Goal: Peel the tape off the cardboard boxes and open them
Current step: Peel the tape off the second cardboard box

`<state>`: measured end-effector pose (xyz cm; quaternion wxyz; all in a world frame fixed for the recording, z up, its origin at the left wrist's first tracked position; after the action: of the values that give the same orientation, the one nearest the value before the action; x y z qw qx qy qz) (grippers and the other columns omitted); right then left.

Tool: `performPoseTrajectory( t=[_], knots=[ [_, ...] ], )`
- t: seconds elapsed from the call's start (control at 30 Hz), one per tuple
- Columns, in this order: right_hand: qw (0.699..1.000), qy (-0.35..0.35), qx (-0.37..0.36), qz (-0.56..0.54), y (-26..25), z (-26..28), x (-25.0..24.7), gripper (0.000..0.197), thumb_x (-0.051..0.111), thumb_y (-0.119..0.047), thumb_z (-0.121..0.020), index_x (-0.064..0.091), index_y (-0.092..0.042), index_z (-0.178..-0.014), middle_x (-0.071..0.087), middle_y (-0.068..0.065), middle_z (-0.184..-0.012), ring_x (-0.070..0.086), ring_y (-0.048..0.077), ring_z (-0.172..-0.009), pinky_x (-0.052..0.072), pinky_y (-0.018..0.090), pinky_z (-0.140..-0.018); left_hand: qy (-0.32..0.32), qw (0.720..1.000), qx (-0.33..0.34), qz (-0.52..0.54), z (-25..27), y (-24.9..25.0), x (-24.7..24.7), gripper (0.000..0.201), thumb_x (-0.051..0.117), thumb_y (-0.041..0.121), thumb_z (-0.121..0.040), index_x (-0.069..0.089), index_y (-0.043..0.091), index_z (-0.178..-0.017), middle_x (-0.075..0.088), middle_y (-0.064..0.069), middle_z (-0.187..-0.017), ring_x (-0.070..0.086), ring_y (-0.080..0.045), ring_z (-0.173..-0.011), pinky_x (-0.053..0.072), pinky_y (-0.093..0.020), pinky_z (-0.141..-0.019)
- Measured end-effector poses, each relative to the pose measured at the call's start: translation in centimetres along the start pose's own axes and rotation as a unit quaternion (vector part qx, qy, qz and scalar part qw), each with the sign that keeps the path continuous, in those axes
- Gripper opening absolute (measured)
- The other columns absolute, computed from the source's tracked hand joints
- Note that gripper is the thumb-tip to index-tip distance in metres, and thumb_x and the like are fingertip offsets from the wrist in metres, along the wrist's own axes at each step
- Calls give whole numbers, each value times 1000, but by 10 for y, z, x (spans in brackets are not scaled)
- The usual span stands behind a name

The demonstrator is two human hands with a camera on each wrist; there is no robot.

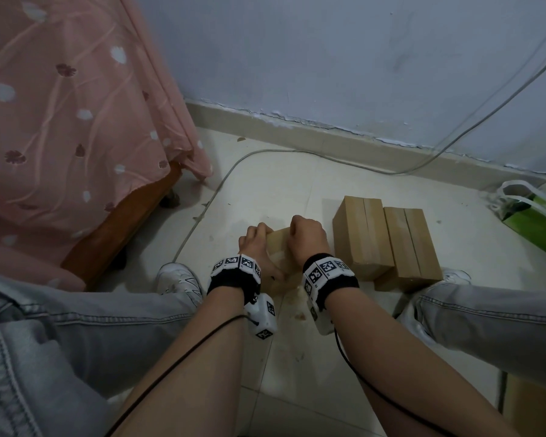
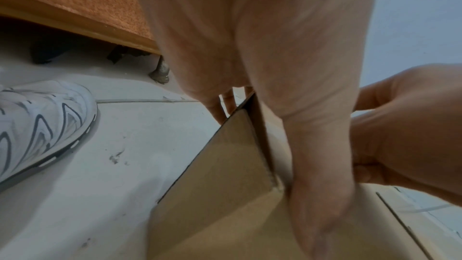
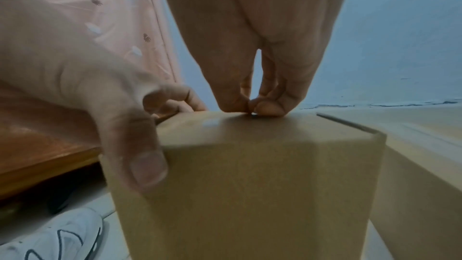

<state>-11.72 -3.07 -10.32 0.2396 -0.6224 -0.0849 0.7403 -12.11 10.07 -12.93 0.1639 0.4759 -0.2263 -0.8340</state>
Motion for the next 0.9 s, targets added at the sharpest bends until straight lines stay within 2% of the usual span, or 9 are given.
performPoseTrajectory(
  t=[0.1, 0.17, 0.27, 0.33, 0.37, 0.43, 0.63, 0.8, 0.9],
  knots=[
    [998, 7, -3, -63, 3, 3, -3, 28, 38, -1, -86, 64, -10, -90, 64, 9, -88, 59, 26, -78, 50, 31, -68, 1, 1000, -5, -8, 1, -2, 1, 93, 91, 28, -52, 35, 22, -127, 34, 0, -129, 34, -25, -121, 37, -31, -81],
    [990, 4, -10, -143, 7, 3, -7, 32, 40, -2, -87, 70, -13, -80, 68, 5, -83, 60, 20, -74, 48, 26, -66, 6, 1000, -16, -7, 2, -9, 0, 94, 91, 31, -52, 34, 22, -127, 34, -1, -128, 35, -25, -121, 38, -31, -82],
    [979, 34, 6, -199, 14, 2, -21, 35, 40, -4, -86, 63, -11, -60, 66, 7, -69, 62, 25, -67, 53, 31, -58, 10, 1000, -20, 2, 2, -15, -3, 94, 91, 32, -53, 34, 22, -127, 35, -1, -128, 35, -26, -121, 38, -31, -82],
    [979, 68, 31, -191, 18, 3, -33, 38, 39, -1, -85, 44, -12, -49, 46, 4, -53, 45, 24, -51, 35, 28, -44, 8, 1000, -15, 1, 2, -13, -3, 95, 91, 32, -52, 34, 22, -127, 35, -1, -129, 35, -26, -121, 37, -31, -81],
    [978, 83, 45, -187, 21, 4, -38, 40, 39, 1, -84, 34, -14, -48, 34, 2, -50, 32, 21, -48, 25, 25, -44, 7, 1000, -15, 2, 1, -13, -3, 96, 92, 32, -52, 34, 22, -127, 35, -1, -128, 35, -26, -121, 37, -31, -81],
    [974, 88, 67, -195, 28, 6, -45, 38, 40, 2, -79, 23, -16, -51, 21, 1, -53, 19, 19, -52, 17, 25, -51, 6, 1000, -17, 6, 1, -13, -3, 98, 92, 32, -51, 34, 22, -128, 35, -1, -128, 35, -26, -122, 37, -31, -82],
    [976, 12, 123, -177, 46, 9, -38, 31, 45, -2, -78, 25, -13, -58, 26, 3, -56, 23, 20, -51, 19, 26, -50, 4, 1000, -19, 5, 1, -14, -4, 99, 93, 32, -52, 33, 22, -131, 35, -2, -129, 36, -27, -123, 36, -31, -81],
    [971, -25, 171, -165, 65, 10, -43, 12, 44, -11, -87, 42, -6, -76, 45, 8, -76, 42, 22, -64, 34, 27, -58, 0, 1000, -23, 13, 1, -15, -5, 100, 94, 31, -52, 33, 22, -131, 35, -3, -129, 36, -27, -123, 38, -32, -83],
    [979, -67, 166, -95, 77, 11, -38, 11, 48, -6, -88, 48, -6, -77, 49, 7, -74, 48, 20, -63, 35, 25, -51, 1, 1000, -21, 15, 1, -14, -6, 101, 94, 31, -52, 32, 22, -131, 35, -3, -129, 35, -27, -124, 38, -32, -84]
  ],
)
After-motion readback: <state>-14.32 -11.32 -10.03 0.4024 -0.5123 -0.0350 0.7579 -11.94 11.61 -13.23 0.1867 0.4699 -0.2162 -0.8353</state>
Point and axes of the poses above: each hand's wrist, its own z-axis away from the middle knuckle, its own x-axis out of the palm, y = z × x, the point moved 5 cm from there along -z, towards the middle knuckle
